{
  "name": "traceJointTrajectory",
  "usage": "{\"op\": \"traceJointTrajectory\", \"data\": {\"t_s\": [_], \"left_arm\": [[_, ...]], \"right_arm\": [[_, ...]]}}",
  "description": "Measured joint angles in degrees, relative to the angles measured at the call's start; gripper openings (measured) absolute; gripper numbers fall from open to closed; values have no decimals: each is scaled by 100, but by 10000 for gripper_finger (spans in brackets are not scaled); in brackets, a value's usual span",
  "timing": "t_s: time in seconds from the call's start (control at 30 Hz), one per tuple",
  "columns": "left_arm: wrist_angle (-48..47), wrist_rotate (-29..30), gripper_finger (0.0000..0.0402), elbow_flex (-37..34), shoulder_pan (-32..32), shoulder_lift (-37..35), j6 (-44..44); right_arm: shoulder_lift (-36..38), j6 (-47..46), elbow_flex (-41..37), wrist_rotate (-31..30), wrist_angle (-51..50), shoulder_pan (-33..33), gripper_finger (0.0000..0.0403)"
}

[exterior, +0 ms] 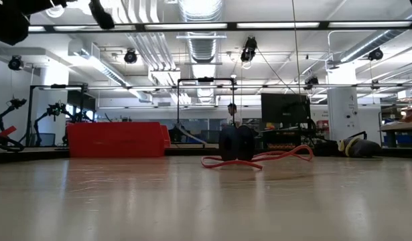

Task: Coil cords
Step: Coil the white wire onto the black spool

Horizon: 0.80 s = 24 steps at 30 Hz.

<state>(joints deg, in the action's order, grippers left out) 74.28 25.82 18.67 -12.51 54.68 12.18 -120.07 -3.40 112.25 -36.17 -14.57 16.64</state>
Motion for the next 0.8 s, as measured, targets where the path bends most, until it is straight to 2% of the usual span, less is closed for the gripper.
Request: {"op": "traceJointTrajectory", "data": {"t_s": [0.13,0.27,0.37,0.53,0.8], "left_arm": [[30,-729,0,-1,-6,-219,85],[31,-1027,0,0,-10,-431,274],[-3,-1038,0,-2,-20,-548,293],[-141,-1040,0,-39,-20,-670,258],[-444,-1077,0,-49,-20,-806,252]], "right_arm": [[-260,120,-1,-158,371,31,112],[-422,192,-4,-161,581,62,105],[-455,513,-119,-175,1124,174,103],[-418,1310,-807,-58,2996,273,111],[-346,1227,-1538,-89,3992,257,125]]}}
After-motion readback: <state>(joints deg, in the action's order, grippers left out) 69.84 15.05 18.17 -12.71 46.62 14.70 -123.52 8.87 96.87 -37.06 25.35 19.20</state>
